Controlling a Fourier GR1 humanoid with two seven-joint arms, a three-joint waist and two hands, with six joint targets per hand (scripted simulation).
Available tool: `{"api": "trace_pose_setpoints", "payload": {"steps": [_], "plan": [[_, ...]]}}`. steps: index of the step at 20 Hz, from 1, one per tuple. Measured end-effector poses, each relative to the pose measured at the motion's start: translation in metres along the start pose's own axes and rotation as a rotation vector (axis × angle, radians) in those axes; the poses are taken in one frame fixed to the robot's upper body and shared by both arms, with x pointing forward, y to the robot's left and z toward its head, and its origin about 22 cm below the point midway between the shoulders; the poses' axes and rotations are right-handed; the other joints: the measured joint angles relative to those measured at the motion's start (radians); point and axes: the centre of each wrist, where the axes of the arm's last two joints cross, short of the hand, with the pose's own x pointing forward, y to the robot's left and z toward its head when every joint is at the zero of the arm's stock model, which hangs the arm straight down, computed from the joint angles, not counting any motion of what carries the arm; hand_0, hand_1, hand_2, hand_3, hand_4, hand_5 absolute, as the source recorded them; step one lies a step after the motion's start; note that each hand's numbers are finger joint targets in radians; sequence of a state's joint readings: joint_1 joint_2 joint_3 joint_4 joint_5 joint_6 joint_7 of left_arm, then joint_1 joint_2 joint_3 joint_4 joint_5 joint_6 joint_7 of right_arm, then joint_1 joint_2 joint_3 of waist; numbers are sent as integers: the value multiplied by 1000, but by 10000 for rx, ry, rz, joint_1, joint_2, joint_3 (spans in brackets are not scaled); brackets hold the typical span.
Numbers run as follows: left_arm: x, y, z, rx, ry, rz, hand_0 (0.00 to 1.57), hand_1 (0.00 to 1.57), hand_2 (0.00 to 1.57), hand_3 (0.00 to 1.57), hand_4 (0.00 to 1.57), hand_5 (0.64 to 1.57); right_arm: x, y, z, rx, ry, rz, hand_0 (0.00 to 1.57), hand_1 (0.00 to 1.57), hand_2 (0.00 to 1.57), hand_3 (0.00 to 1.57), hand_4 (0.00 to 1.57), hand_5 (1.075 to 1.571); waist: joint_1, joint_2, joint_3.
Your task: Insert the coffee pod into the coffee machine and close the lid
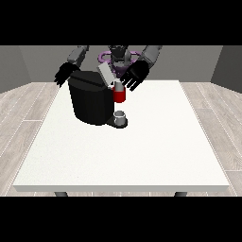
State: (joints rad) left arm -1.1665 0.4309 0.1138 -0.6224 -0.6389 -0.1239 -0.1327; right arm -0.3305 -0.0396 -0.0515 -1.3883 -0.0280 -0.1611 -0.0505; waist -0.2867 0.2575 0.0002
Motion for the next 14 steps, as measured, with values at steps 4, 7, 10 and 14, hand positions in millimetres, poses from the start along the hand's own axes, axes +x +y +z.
{"api": "trace_pose_setpoints", "payload": {"steps": [4, 7, 10, 14], "plan": [[3, -10, -1, -223, 73, -45, 1185, 1185, 1250, 1184, 491, 1571, -7, -4, 2, -174, 118, -68, 0, 0, 0, 0, 457, 1571, 121, -107, 3], [-3, -9, 1, -190, 174, -42, 1236, 1236, 1279, 1197, 487, 1571, -6, -3, 5, -104, 144, -62, 0, 0, 0, 0, 433, 1571, 10, -140, 7], [-2, -2, 1, -204, 121, -114, 1221, 1221, 1265, 1171, 485, 1571, -5, -5, 3, -106, 88, -38, 0, 0, 0, 0, 445, 1571, 30, -9, 8], [2, -6, -1, -369, 167, -43, 1211, 1211, 1239, 1123, 460, 1571, -5, -7, 0, -156, 125, -75, 0, 0, 0, 0, 403, 1571, 95, -24, 10]]}}
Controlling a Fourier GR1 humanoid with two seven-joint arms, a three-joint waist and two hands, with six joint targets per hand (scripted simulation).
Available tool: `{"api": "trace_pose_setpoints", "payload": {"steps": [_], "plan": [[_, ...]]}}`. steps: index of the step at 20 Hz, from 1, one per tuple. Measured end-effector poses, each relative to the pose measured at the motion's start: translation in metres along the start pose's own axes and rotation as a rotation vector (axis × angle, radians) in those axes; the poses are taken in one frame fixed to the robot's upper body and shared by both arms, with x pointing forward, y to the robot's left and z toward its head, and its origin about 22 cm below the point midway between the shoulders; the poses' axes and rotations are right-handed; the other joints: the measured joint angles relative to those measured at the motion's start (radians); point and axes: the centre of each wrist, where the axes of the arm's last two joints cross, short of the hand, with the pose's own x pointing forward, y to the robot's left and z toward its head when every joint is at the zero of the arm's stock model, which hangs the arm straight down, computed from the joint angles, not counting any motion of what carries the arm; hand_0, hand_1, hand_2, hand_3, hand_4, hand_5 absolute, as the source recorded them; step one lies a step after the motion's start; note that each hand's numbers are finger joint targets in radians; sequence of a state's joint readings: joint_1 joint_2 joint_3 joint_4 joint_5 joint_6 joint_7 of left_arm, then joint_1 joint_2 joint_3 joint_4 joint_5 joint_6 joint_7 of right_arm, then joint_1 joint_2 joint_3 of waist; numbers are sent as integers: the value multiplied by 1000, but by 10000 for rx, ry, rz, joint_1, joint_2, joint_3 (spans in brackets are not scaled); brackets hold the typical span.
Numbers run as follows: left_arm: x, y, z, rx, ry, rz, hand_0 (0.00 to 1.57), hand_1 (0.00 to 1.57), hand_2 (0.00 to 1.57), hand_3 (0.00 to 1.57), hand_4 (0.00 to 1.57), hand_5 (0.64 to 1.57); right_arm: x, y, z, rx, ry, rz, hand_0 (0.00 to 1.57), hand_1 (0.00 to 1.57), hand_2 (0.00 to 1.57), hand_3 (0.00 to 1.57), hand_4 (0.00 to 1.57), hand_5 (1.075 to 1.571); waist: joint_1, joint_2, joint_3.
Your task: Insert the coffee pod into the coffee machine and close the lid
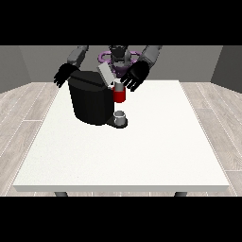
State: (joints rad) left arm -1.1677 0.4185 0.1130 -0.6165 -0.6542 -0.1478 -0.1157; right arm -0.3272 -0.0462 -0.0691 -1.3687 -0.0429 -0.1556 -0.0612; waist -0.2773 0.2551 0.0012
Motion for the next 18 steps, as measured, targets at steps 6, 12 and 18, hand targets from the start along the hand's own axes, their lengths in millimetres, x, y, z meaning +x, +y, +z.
{"api": "trace_pose_setpoints", "payload": {"steps": [6, 12, 18], "plan": [[2, 10, -1, 73, 42, -145, 1118, 1118, 1158, 990, 442, 1571, -2, 10, 3, -2, -12, 88, 0, 0, 0, 0, 335, 1571, -121, 157, -8], [-1, 12, 0, 97, -1, -437, 1058, 1058, 1125, 961, 367, 1571, 2, 5, 0, -8, -147, 85, 0, 0, 0, 0, 434, 1571, -97, 188, -8], [-8, 11, 3, 190, -173, -517, 912, 912, 1022, 865, 363, 1571, 11, 9, 0, 101, -201, 37, 0, 0, 0, 0, 470, 1571, -149, 174, 7]]}}
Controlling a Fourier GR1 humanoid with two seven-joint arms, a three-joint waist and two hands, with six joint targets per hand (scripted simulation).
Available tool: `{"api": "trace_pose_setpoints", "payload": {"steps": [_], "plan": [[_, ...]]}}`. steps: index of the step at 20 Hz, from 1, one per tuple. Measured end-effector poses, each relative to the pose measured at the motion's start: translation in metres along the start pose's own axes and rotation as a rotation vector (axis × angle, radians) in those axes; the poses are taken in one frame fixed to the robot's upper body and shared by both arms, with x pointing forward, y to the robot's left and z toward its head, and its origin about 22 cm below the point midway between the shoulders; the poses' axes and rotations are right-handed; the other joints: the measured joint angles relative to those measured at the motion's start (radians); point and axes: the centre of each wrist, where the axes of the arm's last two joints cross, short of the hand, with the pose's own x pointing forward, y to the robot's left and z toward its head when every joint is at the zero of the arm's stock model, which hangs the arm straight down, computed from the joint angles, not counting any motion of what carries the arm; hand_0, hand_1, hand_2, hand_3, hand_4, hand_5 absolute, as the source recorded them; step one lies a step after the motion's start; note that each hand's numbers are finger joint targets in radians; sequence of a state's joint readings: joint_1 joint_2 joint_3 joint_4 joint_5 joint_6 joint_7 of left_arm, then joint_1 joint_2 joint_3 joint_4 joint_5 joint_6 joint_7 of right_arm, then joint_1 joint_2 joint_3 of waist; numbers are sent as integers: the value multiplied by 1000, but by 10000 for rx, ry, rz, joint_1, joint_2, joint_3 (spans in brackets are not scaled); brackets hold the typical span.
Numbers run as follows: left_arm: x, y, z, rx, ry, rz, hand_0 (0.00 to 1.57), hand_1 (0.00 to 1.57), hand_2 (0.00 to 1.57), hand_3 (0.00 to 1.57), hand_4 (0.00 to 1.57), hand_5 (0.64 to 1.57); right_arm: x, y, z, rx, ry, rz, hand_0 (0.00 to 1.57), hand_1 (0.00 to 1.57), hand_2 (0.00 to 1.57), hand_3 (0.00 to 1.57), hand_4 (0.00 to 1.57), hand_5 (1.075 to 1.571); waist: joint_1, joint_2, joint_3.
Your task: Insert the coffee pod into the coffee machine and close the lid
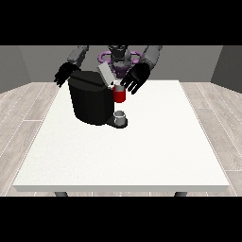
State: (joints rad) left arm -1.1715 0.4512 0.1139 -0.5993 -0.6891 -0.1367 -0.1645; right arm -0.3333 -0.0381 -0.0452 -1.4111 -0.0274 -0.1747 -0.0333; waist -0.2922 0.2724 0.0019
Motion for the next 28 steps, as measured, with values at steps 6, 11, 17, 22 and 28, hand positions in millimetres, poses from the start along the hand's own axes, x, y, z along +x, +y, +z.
{"api": "trace_pose_setpoints", "payload": {"steps": [6, 11, 17, 22, 28], "plan": [[5, 2, 0, -386, -380, -663, 0, 0, 0, 0, 0, 1571, -6, -6, 0, -123, -64, 16, 0, 0, 0, 0, 435, 1571, 122, 51, 25], [4, -3, 0, -916, -150, -850, 0, 0, 0, 0, 0, 1571, -15, -12, 5, -236, 296, 100, 0, 0, 0, 0, 338, 1571, 193, -212, 4], [5, -8, -1, -1028, -86, -958, 0, 0, 0, 0, 0, 1571, -18, -15, 3, -364, 364, 52, 0, 0, 0, 0, 416, 1571, 308, -364, -12], [3, -27, 3, -1478, -3, -835, 0, 0, 0, 0, 0, 1571, -35, -18, 17, -608, 841, 83, 0, 0, 0, 0, 427, 1571, 617, -947, -16], [-9, -49, 11, -1711, 105, 432, 0, 0, 0, 0, 0, 1571, -53, -32, 32, -992, 1180, -21, 0, 0, 0, 0, 430, 1571, 1074, -1600, -18]]}}
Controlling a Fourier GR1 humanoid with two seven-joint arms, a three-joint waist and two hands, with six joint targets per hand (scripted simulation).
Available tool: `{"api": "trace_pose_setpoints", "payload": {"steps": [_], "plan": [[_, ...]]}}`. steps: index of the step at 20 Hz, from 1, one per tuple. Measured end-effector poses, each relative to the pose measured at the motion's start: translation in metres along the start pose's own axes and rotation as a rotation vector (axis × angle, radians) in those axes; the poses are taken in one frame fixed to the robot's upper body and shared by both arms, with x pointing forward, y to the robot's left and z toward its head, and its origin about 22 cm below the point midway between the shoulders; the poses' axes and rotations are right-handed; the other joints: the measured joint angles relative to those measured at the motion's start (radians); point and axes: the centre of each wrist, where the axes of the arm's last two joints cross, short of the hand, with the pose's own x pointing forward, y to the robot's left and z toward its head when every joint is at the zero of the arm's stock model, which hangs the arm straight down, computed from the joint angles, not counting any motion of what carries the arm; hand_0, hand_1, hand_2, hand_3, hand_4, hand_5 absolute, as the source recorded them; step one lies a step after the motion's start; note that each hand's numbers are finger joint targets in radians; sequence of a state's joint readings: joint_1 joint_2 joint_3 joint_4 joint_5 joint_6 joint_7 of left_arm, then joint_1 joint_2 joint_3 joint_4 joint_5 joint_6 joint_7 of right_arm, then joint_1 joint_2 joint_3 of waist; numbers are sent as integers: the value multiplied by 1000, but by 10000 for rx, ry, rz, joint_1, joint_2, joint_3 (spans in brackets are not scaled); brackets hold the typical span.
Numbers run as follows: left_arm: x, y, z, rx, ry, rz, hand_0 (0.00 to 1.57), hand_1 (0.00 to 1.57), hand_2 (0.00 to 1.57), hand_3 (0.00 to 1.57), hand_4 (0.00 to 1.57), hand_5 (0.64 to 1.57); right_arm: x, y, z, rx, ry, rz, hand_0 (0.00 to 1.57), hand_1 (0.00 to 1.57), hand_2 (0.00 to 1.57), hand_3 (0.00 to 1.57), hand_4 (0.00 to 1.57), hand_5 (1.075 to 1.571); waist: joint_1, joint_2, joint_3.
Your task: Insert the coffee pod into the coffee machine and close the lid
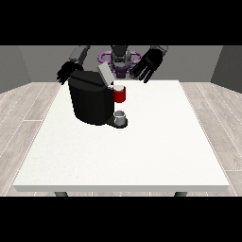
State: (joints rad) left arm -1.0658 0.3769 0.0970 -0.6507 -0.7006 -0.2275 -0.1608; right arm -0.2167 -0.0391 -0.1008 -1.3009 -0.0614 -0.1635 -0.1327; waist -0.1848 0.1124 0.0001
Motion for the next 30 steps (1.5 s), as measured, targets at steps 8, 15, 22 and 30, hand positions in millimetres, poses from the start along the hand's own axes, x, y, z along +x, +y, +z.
{"api": "trace_pose_setpoints", "payload": {"steps": [8, 15, 22, 30], "plan": [[-37, -84, 20, 113, 171, 4940, 0, 0, 0, 0, 0, 1571, -20, -29, 23, -647, 996, 189, 0, 0, 0, 0, 433, 1571, 977, -1800, -10], [-66, -152, 55, 90, 942, 7441, 0, 0, 0, 0, 215, 1571, -7, -39, 24, 101, 1065, 688, 0, 0, 0, 0, 257, 1571, 1691, -3093, -9], [-81, -185, 83, 47, 1514, 8974, 0, 0, 0, 0, 0, 1571, 28, -35, 6, 1046, 423, 810, 0, 0, 0, 0, 0, 1571, 2301, -3625, -5], [-80, -197, 102, 138, 1309, 10019, 0, 0, 0, 0, 0, 1571, 47, -21, -6, 2027, 73, 1196, 0, 0, 0, 0, 238, 1571, 3009, -3408, -1]]}}
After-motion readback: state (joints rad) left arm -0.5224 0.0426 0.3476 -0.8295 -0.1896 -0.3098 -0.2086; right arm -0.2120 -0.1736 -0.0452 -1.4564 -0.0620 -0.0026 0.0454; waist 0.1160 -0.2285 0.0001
